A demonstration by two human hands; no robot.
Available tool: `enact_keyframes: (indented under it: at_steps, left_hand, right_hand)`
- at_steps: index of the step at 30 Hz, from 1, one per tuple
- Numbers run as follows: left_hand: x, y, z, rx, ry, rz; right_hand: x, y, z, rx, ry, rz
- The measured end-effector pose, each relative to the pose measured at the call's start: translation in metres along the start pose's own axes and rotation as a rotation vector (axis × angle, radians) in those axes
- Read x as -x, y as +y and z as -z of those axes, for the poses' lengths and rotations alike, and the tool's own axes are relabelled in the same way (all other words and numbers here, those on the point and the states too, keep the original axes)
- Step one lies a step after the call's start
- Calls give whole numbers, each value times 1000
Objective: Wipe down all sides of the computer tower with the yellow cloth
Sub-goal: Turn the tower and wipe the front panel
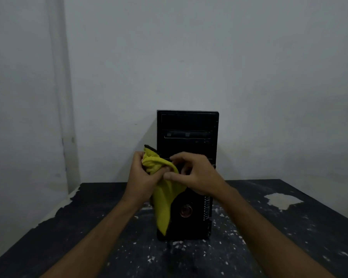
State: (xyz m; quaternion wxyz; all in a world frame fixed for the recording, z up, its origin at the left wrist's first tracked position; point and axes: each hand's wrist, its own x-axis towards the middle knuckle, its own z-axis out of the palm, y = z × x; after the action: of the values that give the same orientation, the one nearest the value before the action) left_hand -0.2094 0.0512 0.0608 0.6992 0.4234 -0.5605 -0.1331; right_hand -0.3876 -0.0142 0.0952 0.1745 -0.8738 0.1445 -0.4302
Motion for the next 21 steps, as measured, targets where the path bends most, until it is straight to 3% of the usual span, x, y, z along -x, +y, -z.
enact_keyframes:
  at_steps: [3,11,14,18,21]
  left_hand:
    - [-8,9,5,127,-56,138]
    - [-17,18,17,419,-90,275]
    - [-23,15,20,341,-52,304]
    - [-22,17,26,214,-223,437]
    - [-28,15,43,-191,-336,333]
  right_hand:
    - [-3,-7,-2,-127,-98,-34]
    - [-10,3,29,-235,15,-224]
    - [-6,14,36,-237,70,-296]
    - [3,21,42,-217,71,-367]
    - [9,23,42,-224,14,-406]
